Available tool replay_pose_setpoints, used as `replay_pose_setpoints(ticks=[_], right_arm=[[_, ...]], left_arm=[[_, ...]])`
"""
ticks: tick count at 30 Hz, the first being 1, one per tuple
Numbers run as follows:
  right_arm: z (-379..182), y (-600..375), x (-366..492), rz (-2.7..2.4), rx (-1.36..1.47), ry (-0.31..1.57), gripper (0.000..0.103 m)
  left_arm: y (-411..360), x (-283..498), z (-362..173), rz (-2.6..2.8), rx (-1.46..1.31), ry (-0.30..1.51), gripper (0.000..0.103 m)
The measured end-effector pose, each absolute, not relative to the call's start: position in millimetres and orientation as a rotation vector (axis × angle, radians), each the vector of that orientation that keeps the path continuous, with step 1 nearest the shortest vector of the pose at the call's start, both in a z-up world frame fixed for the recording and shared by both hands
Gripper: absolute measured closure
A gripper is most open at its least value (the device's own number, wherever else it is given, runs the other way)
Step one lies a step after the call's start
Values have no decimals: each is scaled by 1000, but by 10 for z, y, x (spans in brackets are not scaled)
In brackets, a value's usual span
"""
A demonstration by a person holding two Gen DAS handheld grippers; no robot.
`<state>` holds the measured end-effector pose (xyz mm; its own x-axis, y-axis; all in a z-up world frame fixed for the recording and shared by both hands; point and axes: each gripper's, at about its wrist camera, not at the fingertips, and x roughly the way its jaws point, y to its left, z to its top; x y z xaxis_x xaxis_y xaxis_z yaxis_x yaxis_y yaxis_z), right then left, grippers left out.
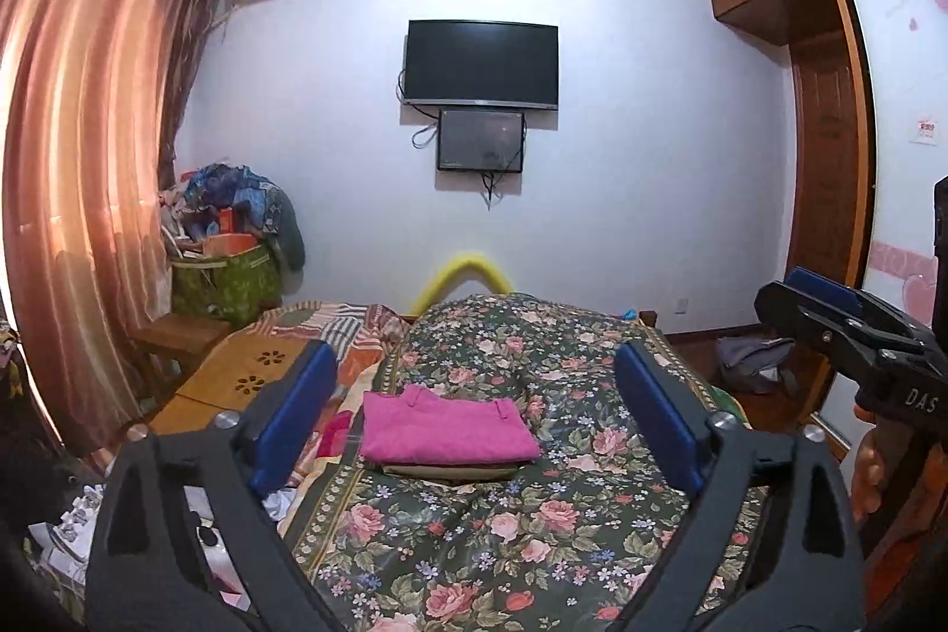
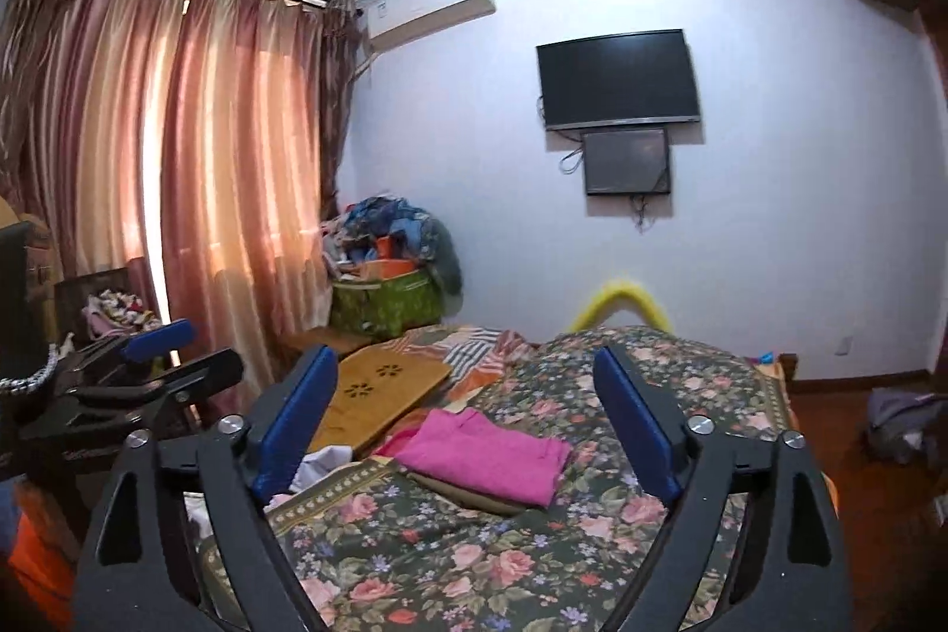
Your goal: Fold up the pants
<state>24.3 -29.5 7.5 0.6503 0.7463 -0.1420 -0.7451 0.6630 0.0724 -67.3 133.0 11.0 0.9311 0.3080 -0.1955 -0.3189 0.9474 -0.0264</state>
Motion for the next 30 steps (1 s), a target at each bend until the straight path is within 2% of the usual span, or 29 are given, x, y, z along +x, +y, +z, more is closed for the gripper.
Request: replay_pose_setpoints(ticks=[6, 30], right_arm=[[64, -327, 169, 819, 15, 162, 1], [22, -325, 41, 795, -20, 152, 1]], left_arm=[[1308, -754, 52, 321, -67, 190, 0], [1374, -718, -14, 319, -93, 211, 0]])
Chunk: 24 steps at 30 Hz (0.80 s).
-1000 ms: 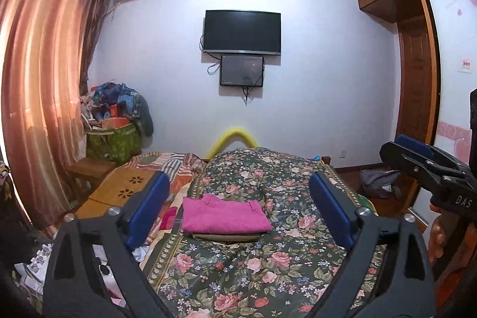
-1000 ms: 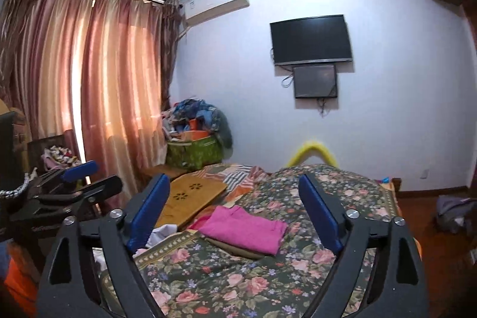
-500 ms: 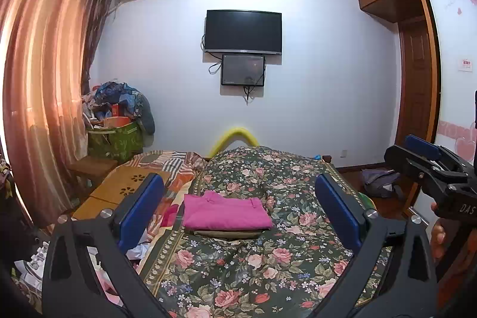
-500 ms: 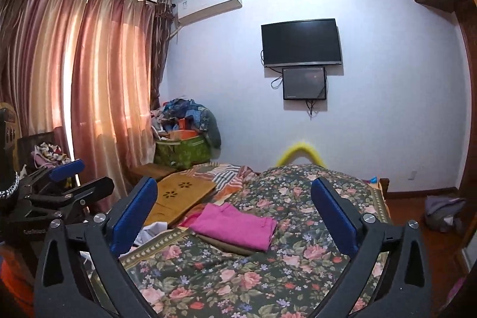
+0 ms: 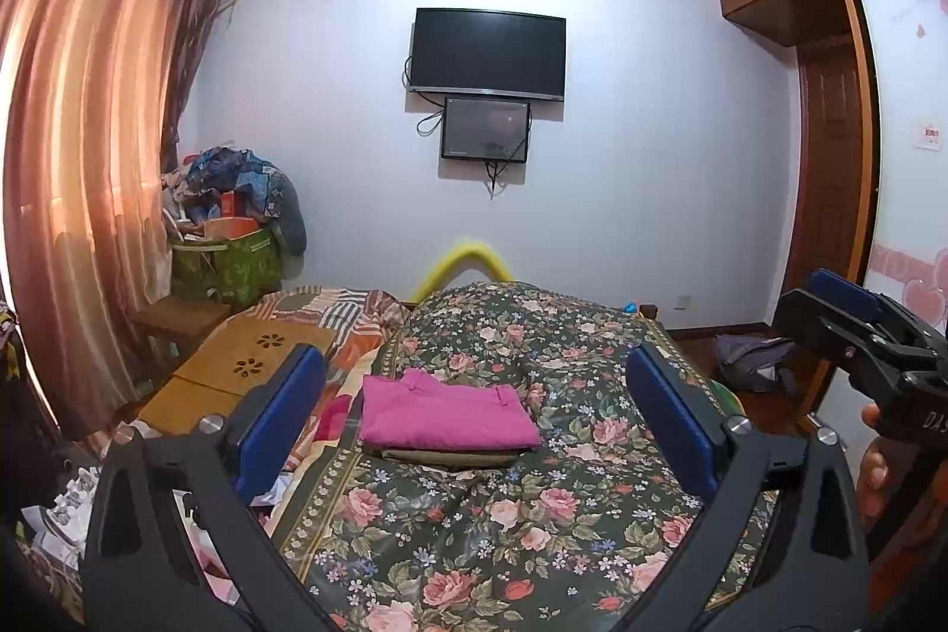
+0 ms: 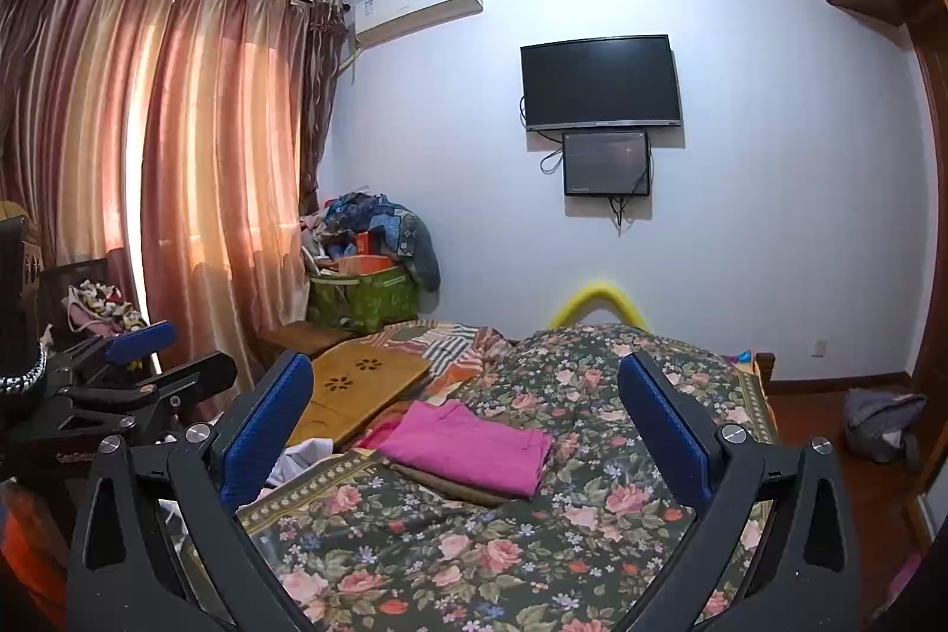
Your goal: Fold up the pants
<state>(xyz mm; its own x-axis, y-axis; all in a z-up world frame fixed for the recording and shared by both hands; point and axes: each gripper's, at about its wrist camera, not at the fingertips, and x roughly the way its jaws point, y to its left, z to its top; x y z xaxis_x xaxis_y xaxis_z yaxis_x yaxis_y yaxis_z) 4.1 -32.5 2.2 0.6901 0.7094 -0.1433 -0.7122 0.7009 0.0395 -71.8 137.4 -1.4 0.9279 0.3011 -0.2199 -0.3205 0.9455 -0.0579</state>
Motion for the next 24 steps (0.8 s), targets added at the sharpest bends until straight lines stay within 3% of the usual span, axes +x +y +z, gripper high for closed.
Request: replay_pose_setpoints(ticks=[24], right_arm=[[41, -366, 16, 784, -24, 156, 0]], left_arm=[[1368, -699, -37, 302, -105, 218, 0]])
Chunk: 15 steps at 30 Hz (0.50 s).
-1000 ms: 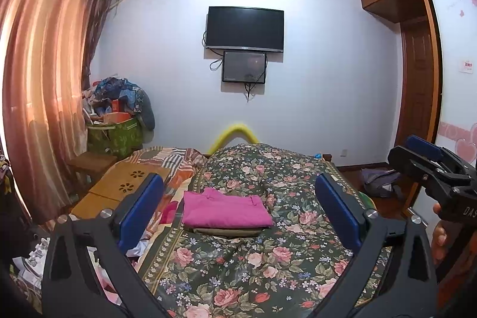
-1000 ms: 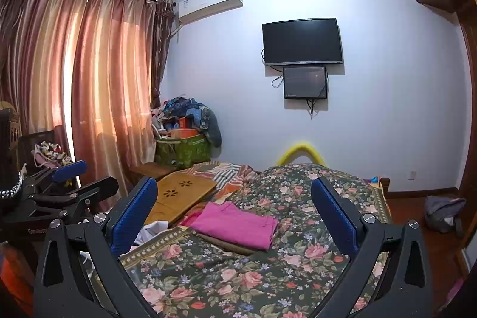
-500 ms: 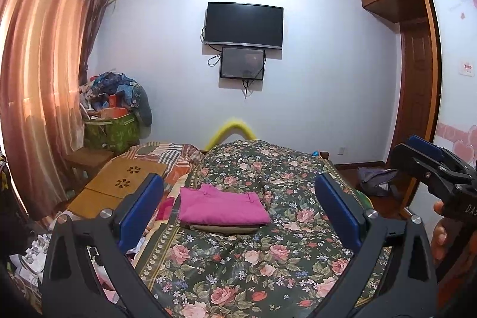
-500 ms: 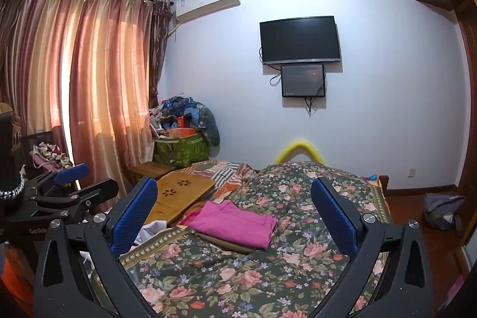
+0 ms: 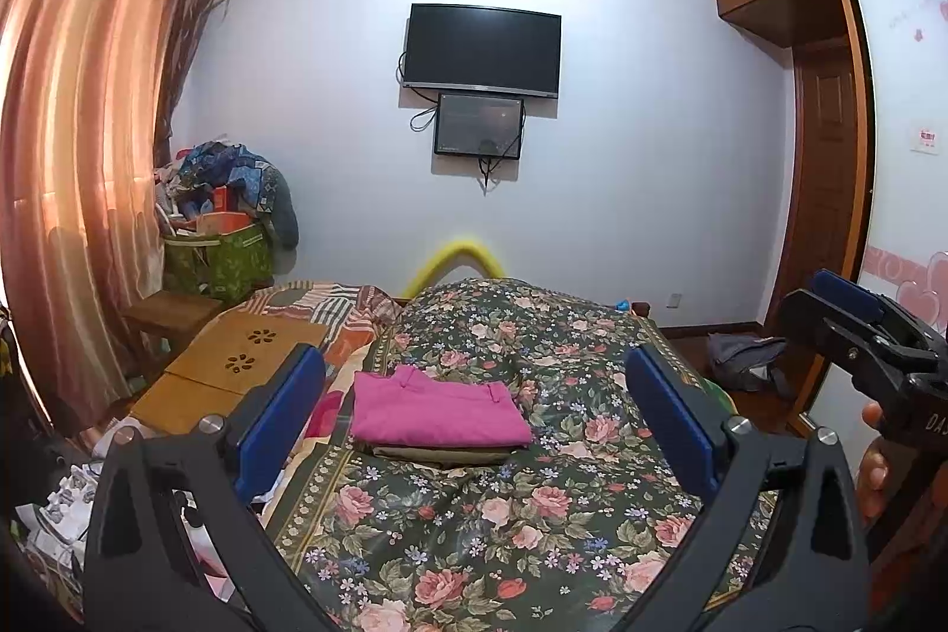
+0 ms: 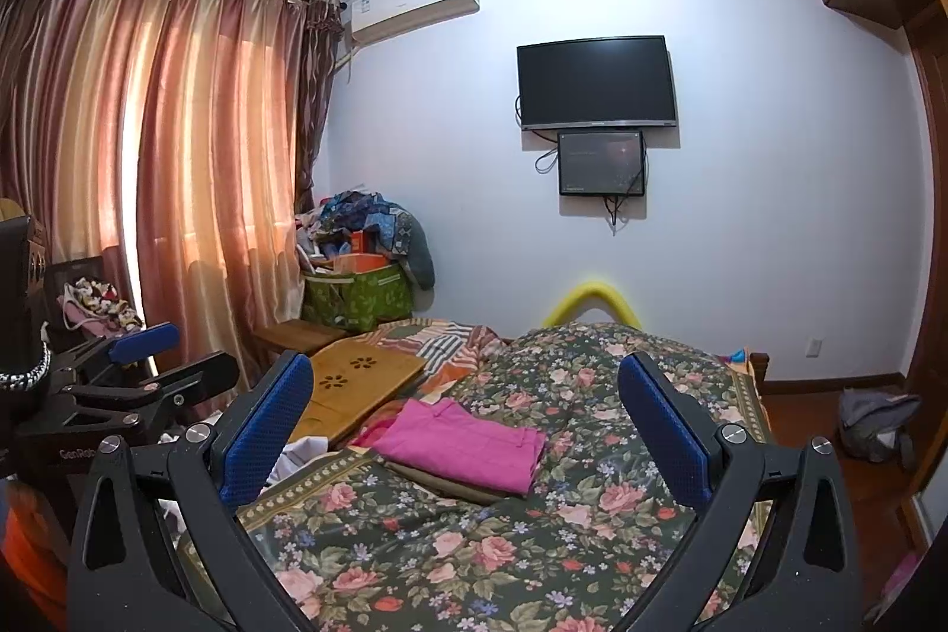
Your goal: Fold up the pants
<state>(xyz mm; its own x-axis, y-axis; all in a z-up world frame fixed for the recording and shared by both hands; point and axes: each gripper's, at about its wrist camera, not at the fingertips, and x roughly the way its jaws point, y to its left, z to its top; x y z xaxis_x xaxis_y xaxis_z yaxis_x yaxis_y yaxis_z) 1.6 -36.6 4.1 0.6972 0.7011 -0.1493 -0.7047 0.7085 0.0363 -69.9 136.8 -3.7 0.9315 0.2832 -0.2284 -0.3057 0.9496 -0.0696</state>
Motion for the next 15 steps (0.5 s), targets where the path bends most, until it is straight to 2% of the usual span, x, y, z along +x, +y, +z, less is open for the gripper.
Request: replay_pose_setpoints(ticks=[15], right_arm=[[53, -368, 21, 788, -12, 163, 0]], left_arm=[[1377, -682, -29, 284, -103, 219, 0]])
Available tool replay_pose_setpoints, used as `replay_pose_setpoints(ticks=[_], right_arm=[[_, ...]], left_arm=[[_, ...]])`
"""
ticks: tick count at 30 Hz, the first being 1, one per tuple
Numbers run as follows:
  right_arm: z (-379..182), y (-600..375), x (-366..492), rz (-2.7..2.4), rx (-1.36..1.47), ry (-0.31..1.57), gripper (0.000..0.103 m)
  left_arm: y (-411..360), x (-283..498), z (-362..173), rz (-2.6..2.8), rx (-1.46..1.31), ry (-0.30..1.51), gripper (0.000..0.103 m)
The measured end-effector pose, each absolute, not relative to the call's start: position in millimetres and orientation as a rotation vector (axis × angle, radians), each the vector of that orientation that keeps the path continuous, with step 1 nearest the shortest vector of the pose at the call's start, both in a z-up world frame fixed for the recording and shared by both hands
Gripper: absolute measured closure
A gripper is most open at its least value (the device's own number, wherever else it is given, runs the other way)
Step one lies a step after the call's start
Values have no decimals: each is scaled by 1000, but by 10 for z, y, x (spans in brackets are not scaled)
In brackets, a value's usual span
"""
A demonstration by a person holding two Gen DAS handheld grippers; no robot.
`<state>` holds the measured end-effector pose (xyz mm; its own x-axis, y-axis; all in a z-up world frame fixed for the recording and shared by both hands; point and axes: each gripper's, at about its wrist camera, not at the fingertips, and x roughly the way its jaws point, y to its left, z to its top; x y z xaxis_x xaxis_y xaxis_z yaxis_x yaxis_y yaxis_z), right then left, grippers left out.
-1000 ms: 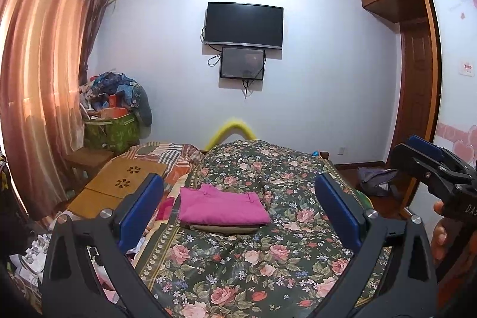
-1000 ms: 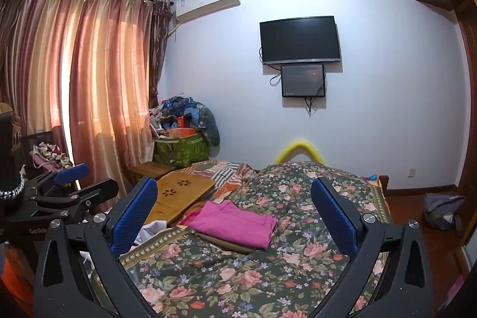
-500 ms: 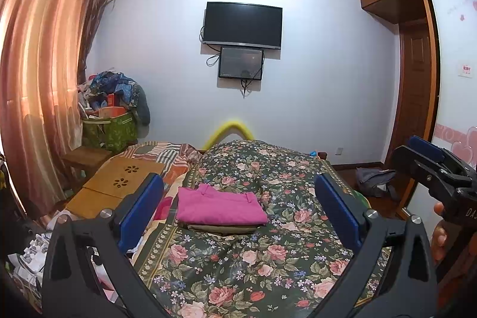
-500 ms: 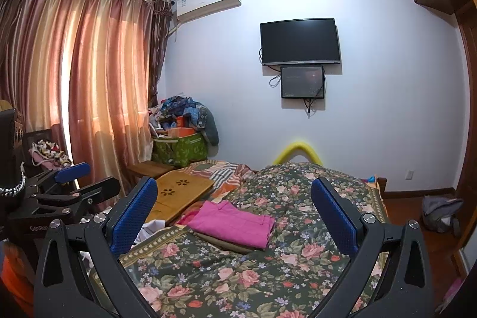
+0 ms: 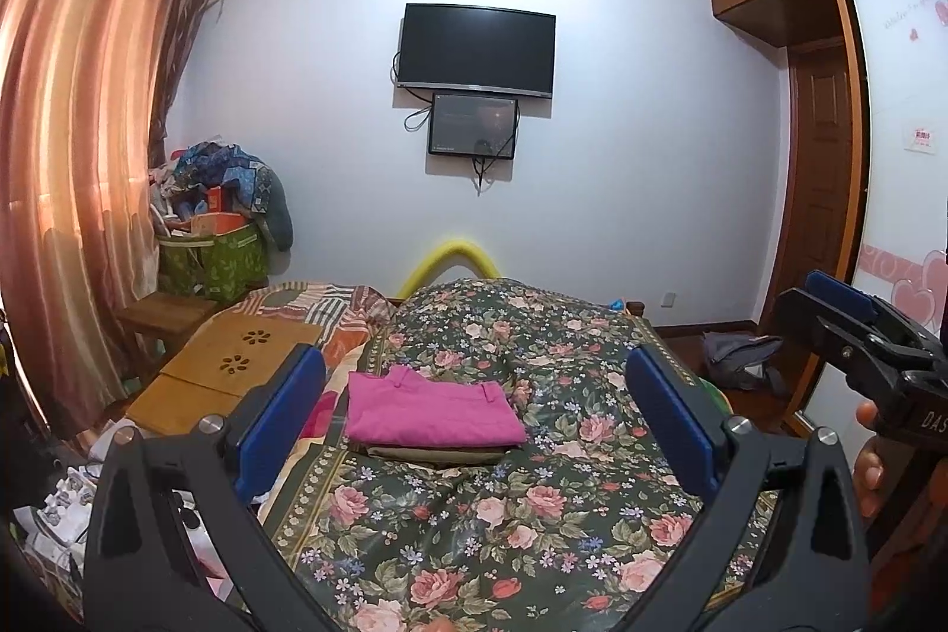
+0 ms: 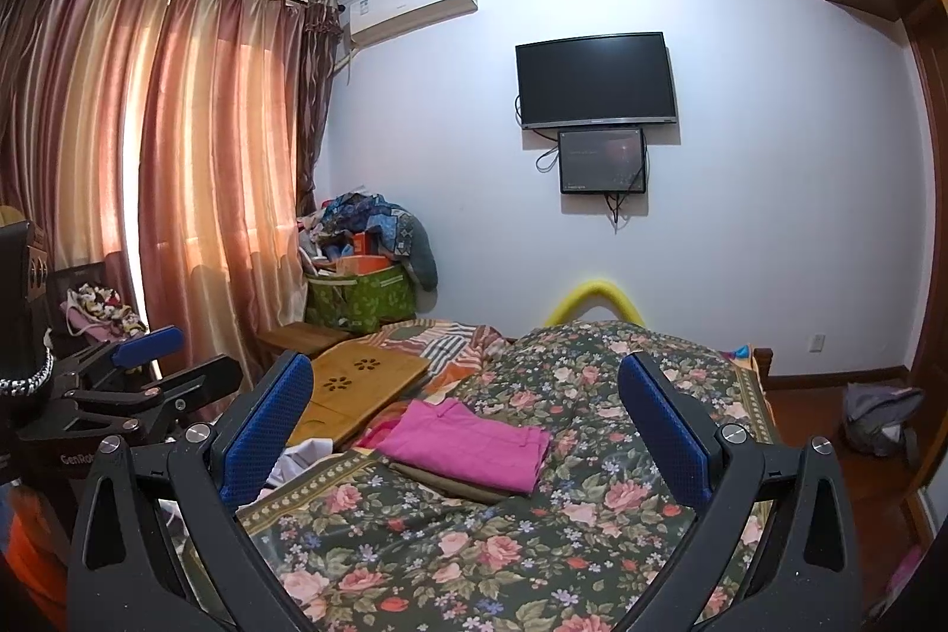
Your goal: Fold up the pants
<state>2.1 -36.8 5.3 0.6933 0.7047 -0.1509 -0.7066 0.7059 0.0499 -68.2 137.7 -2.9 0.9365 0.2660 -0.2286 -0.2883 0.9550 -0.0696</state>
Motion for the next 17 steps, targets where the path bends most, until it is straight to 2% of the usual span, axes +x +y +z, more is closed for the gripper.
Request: replay_pose_setpoints(ticks=[17], right_arm=[[30, -351, 17, 799, -10, 175, 0]], left_arm=[[1346, -661, -57, 272, -103, 237, 0]])
